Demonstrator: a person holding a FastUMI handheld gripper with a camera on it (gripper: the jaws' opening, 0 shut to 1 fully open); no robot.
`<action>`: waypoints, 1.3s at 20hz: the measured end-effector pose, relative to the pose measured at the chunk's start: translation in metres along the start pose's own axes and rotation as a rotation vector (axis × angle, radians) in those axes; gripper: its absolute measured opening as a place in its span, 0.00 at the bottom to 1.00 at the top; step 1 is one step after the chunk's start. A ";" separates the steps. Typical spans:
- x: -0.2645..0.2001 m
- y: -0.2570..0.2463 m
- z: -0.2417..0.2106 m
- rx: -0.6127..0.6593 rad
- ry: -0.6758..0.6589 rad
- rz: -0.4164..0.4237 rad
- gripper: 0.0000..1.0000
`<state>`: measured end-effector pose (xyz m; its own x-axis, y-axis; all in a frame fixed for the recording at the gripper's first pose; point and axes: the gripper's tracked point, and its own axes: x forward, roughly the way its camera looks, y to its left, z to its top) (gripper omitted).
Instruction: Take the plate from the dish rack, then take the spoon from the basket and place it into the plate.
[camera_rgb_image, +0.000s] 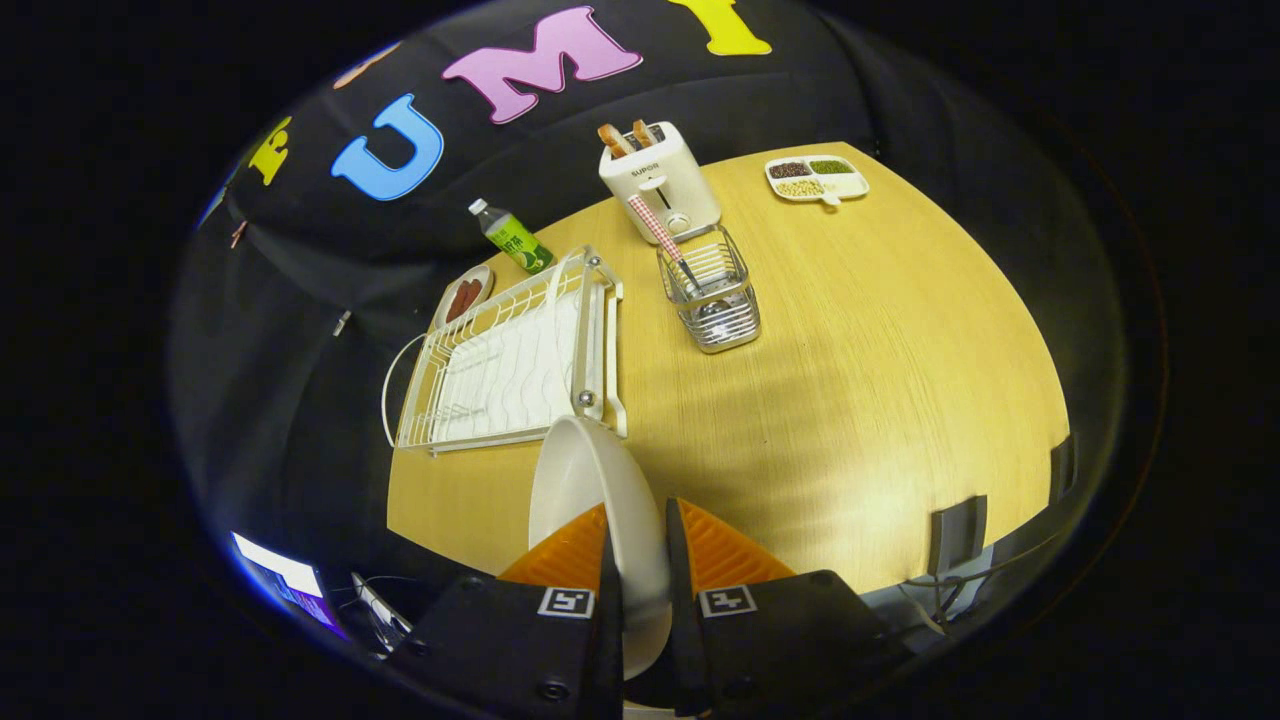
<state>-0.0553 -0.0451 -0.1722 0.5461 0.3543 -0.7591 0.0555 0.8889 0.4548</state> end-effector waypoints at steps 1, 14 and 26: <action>0.007 -0.007 -0.002 -0.022 0.016 -0.008 0.23; 0.079 -0.058 0.007 -0.067 0.062 0.035 0.24; 0.069 -0.055 0.041 -0.153 -0.134 -0.010 0.89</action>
<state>0.0139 -0.0813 -0.2305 0.6531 0.3128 -0.6896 -0.0606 0.9294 0.3641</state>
